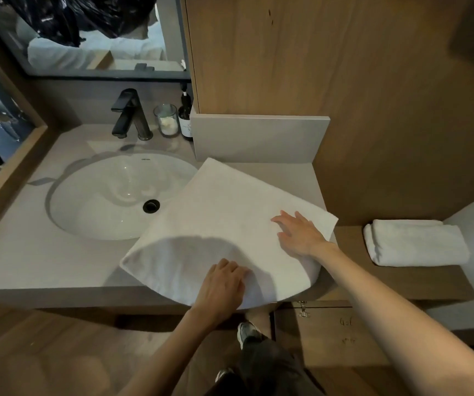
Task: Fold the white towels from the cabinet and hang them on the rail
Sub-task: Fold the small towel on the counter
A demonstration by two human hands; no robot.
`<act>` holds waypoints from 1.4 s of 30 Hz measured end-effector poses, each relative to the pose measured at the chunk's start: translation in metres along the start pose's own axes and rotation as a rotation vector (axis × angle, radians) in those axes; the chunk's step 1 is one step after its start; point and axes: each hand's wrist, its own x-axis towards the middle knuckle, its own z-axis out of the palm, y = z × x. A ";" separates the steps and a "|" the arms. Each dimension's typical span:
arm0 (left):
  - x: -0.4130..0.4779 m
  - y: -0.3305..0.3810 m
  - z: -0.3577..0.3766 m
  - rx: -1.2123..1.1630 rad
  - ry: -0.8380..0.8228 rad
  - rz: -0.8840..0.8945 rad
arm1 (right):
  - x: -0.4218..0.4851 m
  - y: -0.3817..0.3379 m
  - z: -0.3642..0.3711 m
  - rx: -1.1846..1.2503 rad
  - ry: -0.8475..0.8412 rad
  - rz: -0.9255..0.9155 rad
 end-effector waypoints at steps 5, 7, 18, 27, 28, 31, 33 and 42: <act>0.021 0.018 0.014 -0.028 0.012 -0.007 | 0.022 0.005 -0.010 0.044 -0.017 -0.058; 0.030 0.025 0.020 -0.039 -0.008 0.011 | 0.029 0.009 -0.015 0.061 -0.019 -0.080; 0.132 -0.017 -0.009 -0.016 0.094 0.041 | 0.060 0.042 -0.065 0.265 0.206 -0.110; 0.218 -0.131 -0.068 0.159 -0.152 -0.258 | 0.097 0.078 -0.082 0.137 0.207 0.090; 0.221 -0.137 -0.071 0.181 -0.185 -0.277 | 0.099 0.079 -0.084 0.126 0.187 0.101; 0.227 -0.151 -0.078 0.201 -0.246 -0.307 | 0.106 0.079 -0.093 0.068 0.099 0.167; 0.229 -0.160 -0.084 0.216 -0.296 -0.300 | 0.110 0.076 -0.100 -0.005 0.042 0.203; 0.242 -0.167 -0.130 0.312 -0.142 -0.259 | 0.121 0.064 -0.149 0.008 0.075 0.121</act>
